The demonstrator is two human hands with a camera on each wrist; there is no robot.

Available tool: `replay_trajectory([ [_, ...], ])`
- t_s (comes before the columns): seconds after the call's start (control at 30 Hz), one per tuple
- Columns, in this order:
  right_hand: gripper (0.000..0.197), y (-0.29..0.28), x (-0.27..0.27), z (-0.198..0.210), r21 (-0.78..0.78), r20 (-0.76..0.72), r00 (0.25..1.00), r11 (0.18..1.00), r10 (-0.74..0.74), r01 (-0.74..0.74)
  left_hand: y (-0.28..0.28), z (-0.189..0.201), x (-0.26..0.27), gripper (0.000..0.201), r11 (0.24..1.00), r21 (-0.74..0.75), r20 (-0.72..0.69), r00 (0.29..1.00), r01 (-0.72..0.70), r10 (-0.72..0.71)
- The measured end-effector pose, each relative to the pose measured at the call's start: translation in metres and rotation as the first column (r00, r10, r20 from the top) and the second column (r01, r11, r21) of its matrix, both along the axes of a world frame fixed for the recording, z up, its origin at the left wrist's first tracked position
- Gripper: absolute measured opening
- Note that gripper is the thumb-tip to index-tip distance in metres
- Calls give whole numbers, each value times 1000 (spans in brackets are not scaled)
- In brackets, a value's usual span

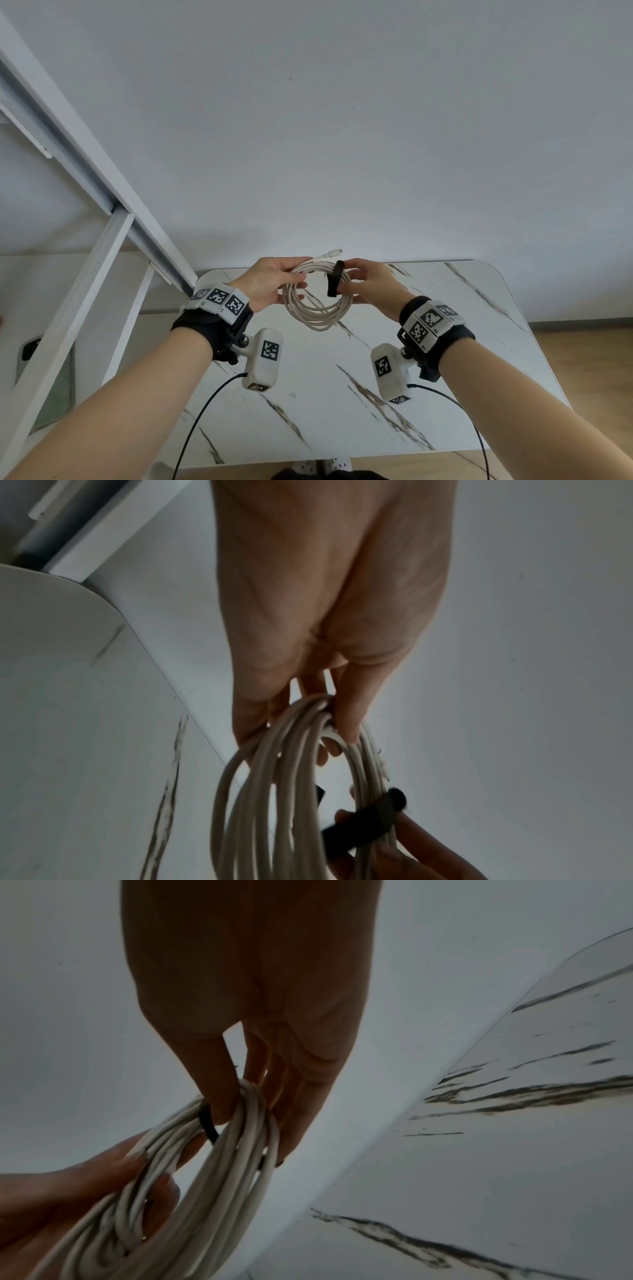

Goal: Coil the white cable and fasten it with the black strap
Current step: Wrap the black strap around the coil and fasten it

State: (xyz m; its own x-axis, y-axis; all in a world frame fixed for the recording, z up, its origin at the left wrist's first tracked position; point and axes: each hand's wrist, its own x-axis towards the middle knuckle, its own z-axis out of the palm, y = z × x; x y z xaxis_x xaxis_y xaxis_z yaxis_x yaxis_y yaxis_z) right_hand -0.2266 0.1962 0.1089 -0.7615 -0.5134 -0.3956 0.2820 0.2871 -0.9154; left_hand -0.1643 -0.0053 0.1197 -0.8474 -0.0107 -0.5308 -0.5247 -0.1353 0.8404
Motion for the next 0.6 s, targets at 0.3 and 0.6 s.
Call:
replay_trajectory([
  [0.3,45,-4,0,3,17,-164,986,999,-33,37,3,4,0,37,997,-59,-13,999,51,-51],
  [0.6,16,-8,8,2,24,-219,975,999,-37,44,11,9,6,30,917,-310,60,967,253,-246],
])
